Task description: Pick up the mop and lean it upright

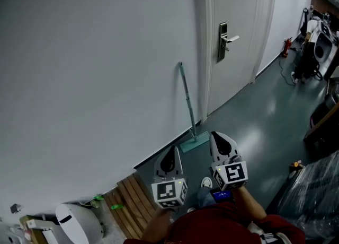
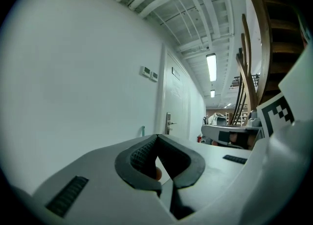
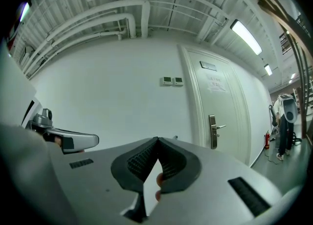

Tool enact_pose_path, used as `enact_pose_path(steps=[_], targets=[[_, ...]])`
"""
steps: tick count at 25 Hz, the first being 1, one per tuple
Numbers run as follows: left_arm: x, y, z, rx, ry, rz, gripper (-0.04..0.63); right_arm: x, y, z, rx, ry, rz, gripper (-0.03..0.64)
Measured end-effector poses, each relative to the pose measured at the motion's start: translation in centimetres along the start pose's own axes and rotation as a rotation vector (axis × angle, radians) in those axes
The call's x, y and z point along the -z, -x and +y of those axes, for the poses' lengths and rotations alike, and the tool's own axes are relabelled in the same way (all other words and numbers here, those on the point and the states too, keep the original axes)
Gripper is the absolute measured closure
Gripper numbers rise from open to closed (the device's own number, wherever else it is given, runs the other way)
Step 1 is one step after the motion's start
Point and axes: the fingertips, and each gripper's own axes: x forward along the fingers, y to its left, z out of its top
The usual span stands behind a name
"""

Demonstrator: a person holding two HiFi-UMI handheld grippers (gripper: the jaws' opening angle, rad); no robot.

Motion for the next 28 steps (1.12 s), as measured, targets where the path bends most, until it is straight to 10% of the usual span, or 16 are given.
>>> enact_pose_path(steps=[28], targets=[[-1.5, -26.6, 2.0, -0.130, -0.002, 0.015, 0.583, 1.4, -21.7, -16.1, -0.104, -0.055, 0.042, 0.598]])
